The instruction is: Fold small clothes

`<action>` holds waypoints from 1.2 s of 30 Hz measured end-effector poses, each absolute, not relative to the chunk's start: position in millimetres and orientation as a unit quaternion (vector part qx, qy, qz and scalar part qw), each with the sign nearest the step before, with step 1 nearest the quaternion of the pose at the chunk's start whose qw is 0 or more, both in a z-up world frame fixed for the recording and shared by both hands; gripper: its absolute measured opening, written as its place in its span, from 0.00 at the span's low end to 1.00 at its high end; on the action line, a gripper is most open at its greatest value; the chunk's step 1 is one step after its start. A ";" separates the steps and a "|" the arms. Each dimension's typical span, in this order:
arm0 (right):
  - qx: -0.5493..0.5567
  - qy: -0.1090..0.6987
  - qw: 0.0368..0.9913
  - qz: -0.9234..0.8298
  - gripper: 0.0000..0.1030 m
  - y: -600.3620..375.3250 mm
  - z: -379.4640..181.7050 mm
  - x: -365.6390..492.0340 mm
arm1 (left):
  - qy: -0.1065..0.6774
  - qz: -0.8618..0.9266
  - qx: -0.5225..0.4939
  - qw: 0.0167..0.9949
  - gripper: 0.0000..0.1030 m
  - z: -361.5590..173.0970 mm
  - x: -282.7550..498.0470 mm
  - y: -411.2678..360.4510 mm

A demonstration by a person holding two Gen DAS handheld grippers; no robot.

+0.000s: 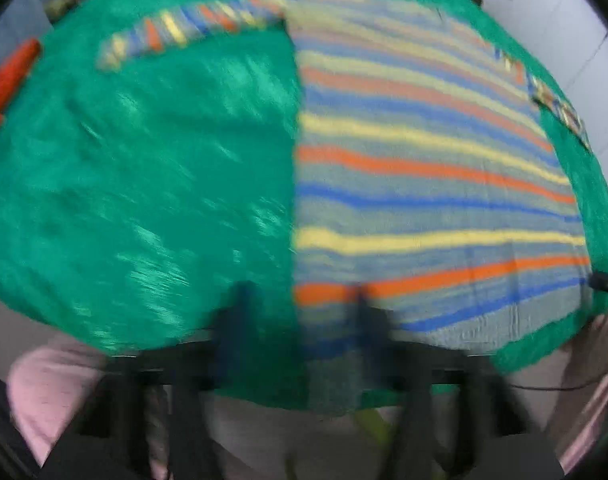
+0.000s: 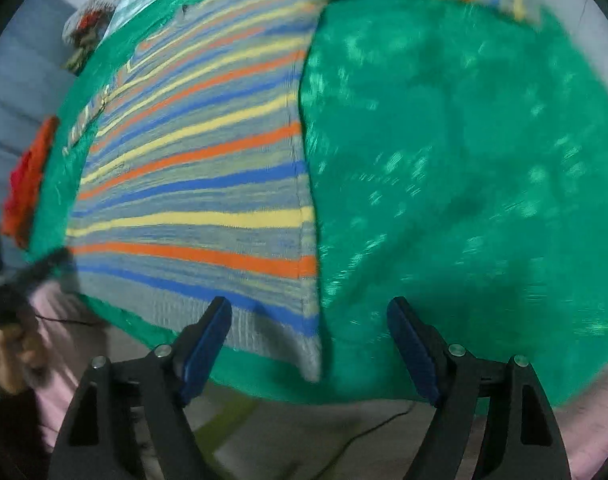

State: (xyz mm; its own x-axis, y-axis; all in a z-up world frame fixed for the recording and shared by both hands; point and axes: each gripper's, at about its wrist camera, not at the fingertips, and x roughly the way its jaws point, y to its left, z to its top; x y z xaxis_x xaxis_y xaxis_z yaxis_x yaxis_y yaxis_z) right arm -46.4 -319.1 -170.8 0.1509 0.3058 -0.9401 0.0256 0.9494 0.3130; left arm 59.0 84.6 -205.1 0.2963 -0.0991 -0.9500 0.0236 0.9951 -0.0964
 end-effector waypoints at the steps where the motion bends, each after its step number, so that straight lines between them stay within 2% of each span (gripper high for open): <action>1: 0.137 0.651 0.739 0.103 0.37 -318.0 -179.6 -44.2 | 0.593 -0.045 -0.024 0.804 0.03 -208.7 59.3 78.3; 2: 0.136 0.657 0.733 0.109 0.04 -315.7 -185.0 -44.7 | 0.596 -0.058 -0.016 0.801 0.04 -209.2 58.1 72.7; 8: 0.092 0.668 0.729 0.119 0.04 -316.0 -155.4 -56.4 | 0.605 -0.055 -0.022 0.794 0.03 -195.6 36.8 90.5; 12: 0.080 0.692 0.712 0.093 0.04 -316.9 -184.6 -50.4 | 0.615 -0.033 0.025 0.788 0.04 -216.8 45.7 75.5; 15: 0.085 0.690 0.713 0.085 0.04 -317.1 -186.7 -45.9 | 0.613 -0.028 0.047 0.788 0.10 -212.4 46.8 67.9; 16: 0.080 0.690 0.714 0.086 0.06 -316.5 -184.6 -46.5 | 0.613 -0.031 0.048 0.788 0.23 -209.1 45.0 68.0; 17: 0.079 0.688 0.716 0.088 0.17 -316.6 -180.0 -48.0 | 0.611 -0.027 0.050 0.790 0.31 -202.5 42.5 70.9; 18: 0.078 0.688 0.716 0.087 0.24 -319.0 -175.8 -49.5 | 0.608 -0.022 0.050 0.792 0.47 -196.9 47.4 71.5; 19: 0.078 0.688 0.716 0.085 0.38 -321.7 -171.2 -51.3 | 0.598 -0.012 0.050 0.800 0.56 -186.4 45.4 76.5; 20: 0.074 0.687 0.718 0.083 0.47 -325.7 -164.4 -53.3 | 0.585 -0.003 0.046 0.810 0.57 -172.7 44.7 82.6; 23: 0.021 0.665 0.744 0.062 0.50 -345.1 -132.9 -54.0 | 0.546 0.009 0.016 0.838 0.68 -132.2 55.2 102.6; 25: -0.035 0.642 0.765 0.034 0.52 -360.1 -108.7 -40.9 | 0.508 0.009 0.004 0.861 0.84 -110.8 72.1 108.3; 27: -0.088 0.605 0.791 0.017 0.56 -372.9 -87.7 -14.7 | 0.463 0.010 0.002 0.886 0.87 -91.8 110.7 97.7; 31: -0.120 0.527 0.841 0.035 0.57 -378.2 -61.5 59.1 | 0.393 0.005 -0.012 0.920 0.87 -78.4 198.1 94.2; 36: -0.081 0.465 0.874 0.116 0.57 -355.5 -70.6 179.0 | 0.398 -0.011 -0.008 0.917 0.87 -111.2 316.3 83.4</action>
State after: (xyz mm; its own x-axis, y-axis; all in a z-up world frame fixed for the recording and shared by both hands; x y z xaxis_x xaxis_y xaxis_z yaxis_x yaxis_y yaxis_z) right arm 179.0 -355.5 -70.6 0.5407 0.1287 -0.8313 -0.2785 0.9599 -0.0326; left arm 316.3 83.4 -111.2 0.6829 -0.0267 -0.7300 0.0136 0.9996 -0.0238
